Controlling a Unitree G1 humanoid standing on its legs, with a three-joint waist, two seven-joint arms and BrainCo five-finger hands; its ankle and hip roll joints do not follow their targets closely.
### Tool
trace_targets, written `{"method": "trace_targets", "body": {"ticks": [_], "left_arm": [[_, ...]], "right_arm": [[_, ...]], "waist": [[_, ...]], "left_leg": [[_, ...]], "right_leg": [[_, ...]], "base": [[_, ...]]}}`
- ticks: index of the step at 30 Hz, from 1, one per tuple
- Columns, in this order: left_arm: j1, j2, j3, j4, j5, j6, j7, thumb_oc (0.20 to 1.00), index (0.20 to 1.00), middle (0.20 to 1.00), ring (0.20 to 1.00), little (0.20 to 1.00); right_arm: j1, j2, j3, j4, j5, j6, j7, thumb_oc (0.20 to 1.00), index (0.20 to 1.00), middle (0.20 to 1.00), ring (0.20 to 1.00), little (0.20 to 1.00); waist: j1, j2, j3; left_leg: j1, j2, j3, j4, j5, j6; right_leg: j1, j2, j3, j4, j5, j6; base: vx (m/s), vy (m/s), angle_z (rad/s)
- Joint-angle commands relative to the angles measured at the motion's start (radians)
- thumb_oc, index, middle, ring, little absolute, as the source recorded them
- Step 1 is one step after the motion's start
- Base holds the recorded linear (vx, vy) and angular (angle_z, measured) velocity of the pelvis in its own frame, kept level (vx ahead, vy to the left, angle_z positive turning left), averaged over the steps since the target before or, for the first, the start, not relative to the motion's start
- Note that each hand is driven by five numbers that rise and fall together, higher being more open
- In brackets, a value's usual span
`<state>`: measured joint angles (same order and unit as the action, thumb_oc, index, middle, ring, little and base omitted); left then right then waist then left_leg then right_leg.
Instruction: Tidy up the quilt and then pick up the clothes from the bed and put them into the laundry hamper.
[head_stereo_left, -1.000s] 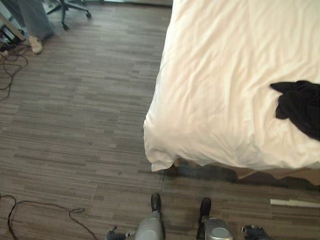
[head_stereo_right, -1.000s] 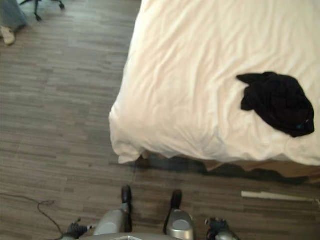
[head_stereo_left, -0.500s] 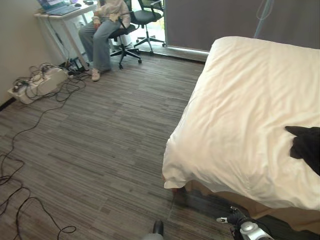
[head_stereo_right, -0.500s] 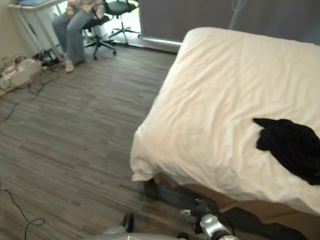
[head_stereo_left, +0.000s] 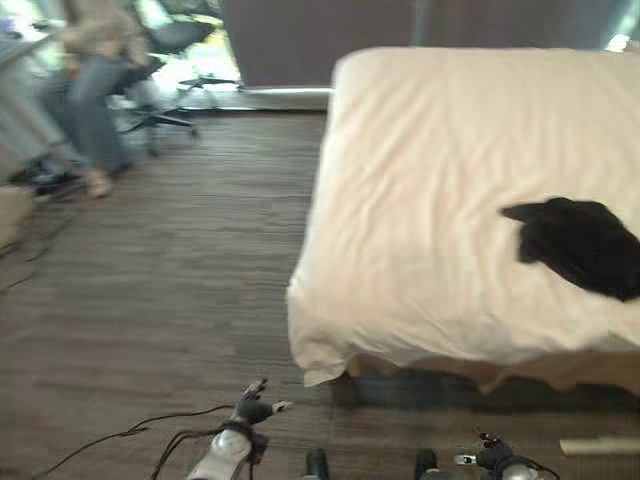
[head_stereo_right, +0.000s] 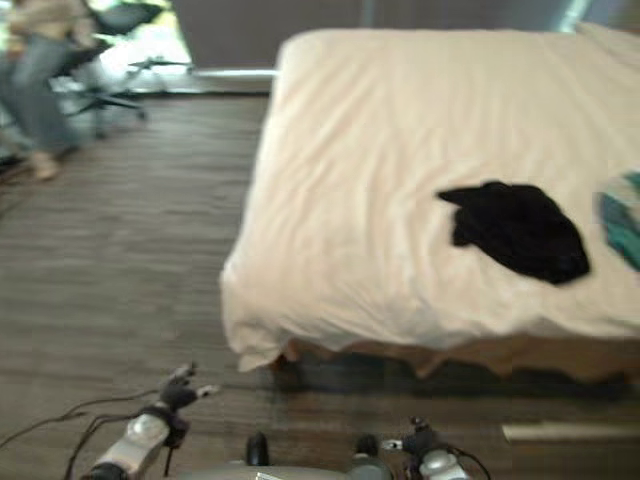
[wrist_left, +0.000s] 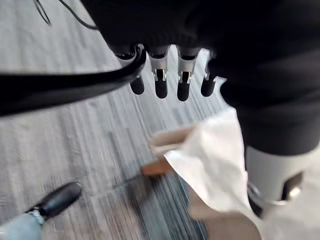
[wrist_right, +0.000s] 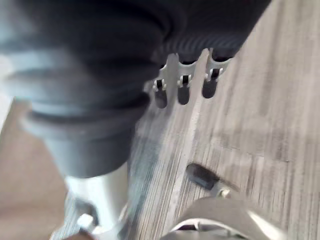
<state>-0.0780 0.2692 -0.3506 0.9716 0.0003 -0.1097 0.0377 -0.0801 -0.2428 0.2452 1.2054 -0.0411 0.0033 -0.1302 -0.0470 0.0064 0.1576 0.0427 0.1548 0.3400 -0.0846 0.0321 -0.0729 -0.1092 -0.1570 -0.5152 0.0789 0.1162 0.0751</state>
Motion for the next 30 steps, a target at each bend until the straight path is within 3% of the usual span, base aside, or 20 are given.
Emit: {"method": "trace_targets", "body": {"ticks": [1, 2, 3, 4, 5, 6, 7, 8, 10, 11, 12, 14, 16, 17, 18, 21, 22, 23, 26, 30], "left_arm": [[-0.036, -0.037, -0.017, 0.142, 0.091, 0.021, 0.008, 1.0, 1.0, 1.0, 1.0, 1.0], [-0.03, -0.044, -0.015, 0.167, 0.117, 0.02, 0.002, 1.0, 1.0, 1.0, 1.0, 1.0], [-0.021, -0.061, -0.012, 0.21, 0.133, 0.021, 0.005, 1.0, 1.0, 1.0, 1.0, 1.0], [-0.031, -0.066, -0.003, 0.221, 0.127, 0.023, 0.015, 1.0, 1.0, 1.0, 1.0, 1.0], [-0.033, -0.067, -0.003, 0.223, 0.127, 0.022, 0.016, 1.0, 1.0, 1.0, 1.0, 1.0], [-0.042, -0.067, -0.002, 0.235, 0.107, 0.015, 0.042, 1.0, 1.0, 1.0, 1.0, 1.0], [-0.043, -0.067, -0.002, 0.236, 0.107, 0.014, 0.043, 1.0, 1.0, 1.0, 1.0, 1.0], [-0.06, -0.082, 0.013, 0.252, 0.074, 0.009, 0.059, 1.0, 1.0, 1.0, 1.0, 1.0], [-0.064, -0.095, 0.022, 0.281, 0.051, 0.007, 0.075, 1.0, 1.0, 1.0, 1.0, 1.0], [-0.065, -0.095, 0.022, 0.282, 0.051, 0.007, 0.075, 1.0, 1.0, 1.0, 1.0, 1.0], [-0.066, -0.12, 0.055, 0.296, 0.014, 0.008, 0.075, 1.0, 1.0, 1.0, 1.0, 1.0], [-0.072, -0.116, 0.06, 0.3, 0.011, 0.014, 0.076, 1.0, 1.0, 1.0, 1.0, 1.0], [-0.083, -0.094, 0.073, 0.297, 0.023, 0.021, 0.092, 1.0, 1.0, 1.0, 1.0, 1.0], [-0.084, -0.094, 0.073, 0.297, 0.024, 0.021, 0.092, 1.0, 1.0, 1.0, 1.0, 1.0], [-0.082, -0.087, 0.082, 0.296, 0.033, 0.029, 0.102, 1.0, 1.0, 1.0, 1.0, 1.0], [-0.074, -0.086, 0.082, 0.289, 0.04, 0.028, 0.103, 1.0, 1.0, 1.0, 1.0, 1.0], [-0.072, -0.091, 0.074, 0.296, 0.044, 0.028, 0.1, 1.0, 1.0, 1.0, 1.0, 1.0], [-0.072, -0.091, 0.074, 0.296, 0.044, 0.028, 0.1, 1.0, 1.0, 1.0, 1.0, 1.0], [-0.062, -0.103, 0.041, 0.304, 0.06, 0.026, 0.109, 1.0, 1.0, 1.0, 1.0, 1.0], [-0.06, -0.117, 0.047, 0.303, 0.06, 0.026, 0.112, 1.0, 1.0, 1.0, 1.0, 1.0]], "right_arm": [[-0.004, -0.011, 0.04, 0.032, -0.037, -0.006, -0.009, 1.0, 1.0, 1.0, 1.0, 1.0], [0.002, -0.015, 0.042, 0.037, -0.042, -0.009, -0.014, 1.0, 1.0, 1.0, 1.0, 1.0], [0.004, -0.019, 0.062, 0.052, -0.053, -0.014, -0.013, 1.0, 1.0, 1.0, 1.0, 1.0], [0.0, -0.029, 0.073, 0.055, -0.061, -0.014, -0.019, 1.0, 1.0, 1.0, 1.0, 1.0], [-0.002, -0.029, 0.073, 0.055, -0.061, -0.014, -0.019, 1.0, 1.0, 1.0, 1.0, 1.0], [-0.016, -0.049, 0.108, 0.05, -0.077, -0.013, -0.021, 1.0, 1.0, 1.0, 1.0, 1.0], [-0.016, -0.048, 0.107, 0.05, -0.076, -0.012, -0.021, 1.0, 1.0, 1.0, 1.0, 1.0], [-0.034, -0.065, 0.117, 0.034, -0.094, -0.014, -0.028, 1.0, 1.0, 1.0, 1.0, 1.0], [-0.045, -0.08, 0.114, 0.033, -0.107, -0.011, -0.034, 1.0, 1.0, 1.0, 1.0, 1.0], [-0.046, -0.08, 0.113, 0.033, -0.107, -0.011, -0.033, 1.0, 1.0, 1.0, 1.0, 1.0], [-0.049, -0.08, 0.08, 0.027, -0.088, -0.016, -0.034, 1.0, 1.0, 1.0, 1.0, 1.0], [-0.054, -0.074, 0.071, 0.025, -0.083, -0.01, -0.028, 1.0, 1.0, 1.0, 1.0, 1.0], [-0.053, -0.06, 0.04, 0.004, -0.046, -0.01, -0.038, 1.0, 1.0, 1.0, 1.0, 1.0], [-0.052, -0.061, 0.04, 0.004, -0.046, -0.01, -0.038, 1.0, 1.0, 1.0, 1.0, 1.0], [-0.026, -0.048, 0.035, 0.009, -0.043, -0.009, -0.039, 1.0, 1.0, 1.0, 1.0, 1.0], [-0.006, -0.044, 0.037, 0.022, -0.047, -0.011, -0.038, 1.0, 1.0, 1.0, 1.0, 1.0], [0.012, -0.044, 0.026, 0.034, -0.041, -0.013, -0.034, 1.0, 1.0, 1.0, 1.0, 1.0], [0.012, -0.044, 0.026, 0.034, -0.041, -0.013, -0.034, 1.0, 1.0, 1.0, 1.0, 1.0], [0.042, -0.035, -0.002, 0.052, 0.0, -0.016, -0.04, 1.0, 1.0, 1.0, 1.0, 1.0], [0.048, -0.035, 0.0, 0.061, -0.009, -0.006, -0.039, 1.0, 1.0, 1.0, 1.0, 1.0]], "waist": [[-0.005, 0.005, 0.006], [-0.008, -0.004, -0.003], [-0.01, -0.028, -0.014], [0.011, -0.032, -0.008], [0.015, -0.03, -0.008], [0.048, -0.061, 0.0], [0.048, -0.064, -0.002], [0.091, -0.072, 0.007], [0.107, -0.068, 0.008], [0.107, -0.071, 0.008], [0.087, -0.047, 0.007], [0.086, -0.043, 0.013], [0.082, -0.041, 0.037], [0.083, -0.04, 0.038], [0.088, -0.028, 0.051], [0.084, -0.02, 0.056], [0.088, -0.019, 0.048], [0.089, -0.02, 0.046], [0.092, -0.034, 0.004], [0.097, -0.028, -0.02]], "left_leg": [[0.072, -0.031, -0.029, 0.065, -0.139, 0.01], [0.074, -0.029, 0.005, 0.092, -0.152, 0.008], [0.06, -0.013, 0.032, 0.226, -0.16, -0.01], [0.024, 0.01, 0.002, 0.336, -0.119, -0.034], [0.018, 0.019, 0.003, 0.351, -0.123, -0.04], [-0.029, -0.091, -0.2, 0.389, -0.118, -0.026], [-0.032, -0.095, -0.199, 0.388, -0.114, -0.024], [-0.044, -0.204, -0.45, 0.34, -0.213, -0.003], [-0.026, -0.249, -0.61, 0.305, -0.261, 0.019], [-0.026, -0.252, -0.609, 0.3, -0.255, 0.019], [0.019, -0.209, -0.561, 0.173, -0.228, 0.031], [0.033, -0.192, -0.528, 0.13, -0.214, 0.038], [0.041, -0.164, -0.443, 0.026, -0.148, 0.046], [0.044, -0.163, -0.442, 0.022, -0.147, 0.046], [0.033, -0.144, -0.4, 0.012, -0.119, 0.052], [0.035, -0.138, -0.381, 0.006, -0.114, 0.059], [0.027, -0.137, -0.357, 0.009, -0.112, 0.057], [0.025, -0.138, -0.356, 0.008, -0.109, 0.058], [-0.009, -0.153, -0.338, 0.01, -0.095, 0.052], [-0.018, -0.151, -0.317, 0.01, -0.096, 0.041]], "right_leg": [[0.01, -0.127, -0.102, 0.149, -0.137, 0.086], [0.03, -0.099, -0.106, 0.094, -0.148, 0.071], [0.062, -0.032, -0.042, -0.009, -0.161, 0.036], [0.074, 0.003, -0.005, -0.045, -0.168, 0.023], [0.074, 0.011, -0.002, -0.05, -0.168, 0.018], [0.059, 0.045, 0.099, -0.086, -0.15, -0.001], [0.055, 0.041, 0.099, -0.085, -0.148, 0.0], [0.052, 0.069, 0.217, -0.093, -0.149, 0.011], [0.049, 0.095, 0.342, -0.096, -0.154, 0.023], [0.047, 0.091, 0.343, -0.097, -0.152, 0.024], [0.013, 0.101, 0.362, -0.097, -0.108, 0.044], [-0.035, 0.089, 0.352, -0.077, -0.084, 0.06], [-0.121, 0.021, 0.217, -0.001, -0.037, 0.131], [-0.124, 0.021, 0.218, 0.007, -0.041, 0.132], [-0.11, -0.017, 0.126, 0.079, -0.084, 0.13], [-0.095, -0.037, 0.147, 0.142, -0.116, 0.108], [-0.026, -0.04, 0.191, 0.112, -0.142, 0.095], [-0.027, -0.041, 0.191, 0.108, -0.137, 0.095], [0.076, -0.022, 0.322, 0.009, -0.156, 0.1], [0.107, -0.038, 0.3, -0.089, -0.128, 0.124]], "base": [[0.11, -0.035, -2.3], [0.1, -0.065, -1.4], [0.12, -0.076, -1.61], [0.12, -0.106, -1.81], [0.0, 0.025, -2.19], [-0.03, 0.044, -1.86], [0.02, 0.169, -2.83], [0.03, 0.171, -3.0], [0.0, 0.195, -3.08], [-0.12, 0.183, -2.84], [-0.1, 0.103, -2.3], [-0.18, 0.115, -2.15], [-0.28, 0.047, -1.91], [-0.35, -0.021, -1.38], [-0.23, -0.011, -1.0], [-0.24, -0.037, -0.68], [-0.2, -0.078, -0.21], [-0.19, -0.117, 0.03], [-0.04, -0.079, -0.16], [-0.03, -0.133, -0.32]]}}
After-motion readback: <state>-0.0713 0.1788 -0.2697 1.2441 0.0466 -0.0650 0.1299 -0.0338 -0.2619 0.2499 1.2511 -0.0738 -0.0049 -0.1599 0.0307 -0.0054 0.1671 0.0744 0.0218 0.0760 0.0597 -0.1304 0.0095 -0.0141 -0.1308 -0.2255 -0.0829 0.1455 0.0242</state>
